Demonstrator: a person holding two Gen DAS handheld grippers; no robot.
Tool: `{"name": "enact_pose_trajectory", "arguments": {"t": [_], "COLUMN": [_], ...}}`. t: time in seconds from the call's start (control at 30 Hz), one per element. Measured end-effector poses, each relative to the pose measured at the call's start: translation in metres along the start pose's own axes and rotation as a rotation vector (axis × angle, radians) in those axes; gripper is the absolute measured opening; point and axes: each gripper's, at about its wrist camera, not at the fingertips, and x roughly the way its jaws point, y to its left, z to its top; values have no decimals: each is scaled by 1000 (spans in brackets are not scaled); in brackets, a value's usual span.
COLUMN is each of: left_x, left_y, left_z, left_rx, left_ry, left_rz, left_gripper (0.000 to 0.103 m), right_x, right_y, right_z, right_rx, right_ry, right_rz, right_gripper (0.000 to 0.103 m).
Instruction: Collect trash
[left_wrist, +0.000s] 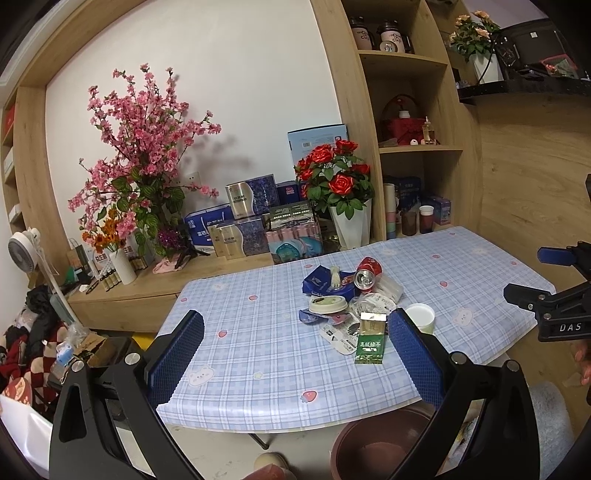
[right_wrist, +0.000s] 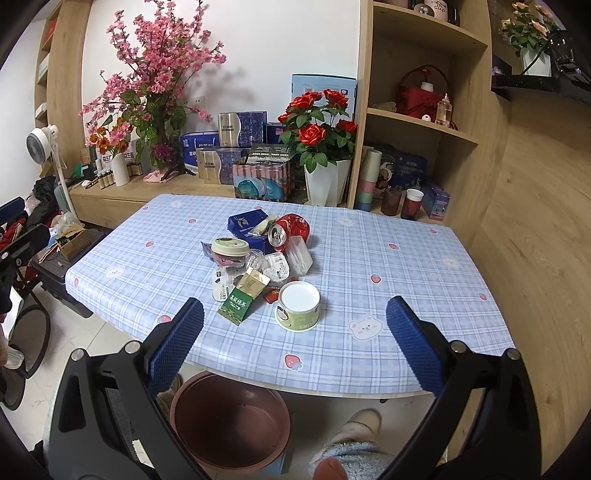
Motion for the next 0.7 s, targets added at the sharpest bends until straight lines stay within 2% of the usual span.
{"name": "enact_pose_trajectory", "arguments": {"t": [0.7], "left_x": [-1], "left_y": [0], "left_z": [-2], "left_rx": [-4], "left_ry": [9], "left_rz": [1], "left_gripper": [98], "right_x": [6], "right_y": [5], "right_z": [-6], "right_rx": [-3], "right_ry": [0], "right_rz": [-1], "right_gripper": [97]}}
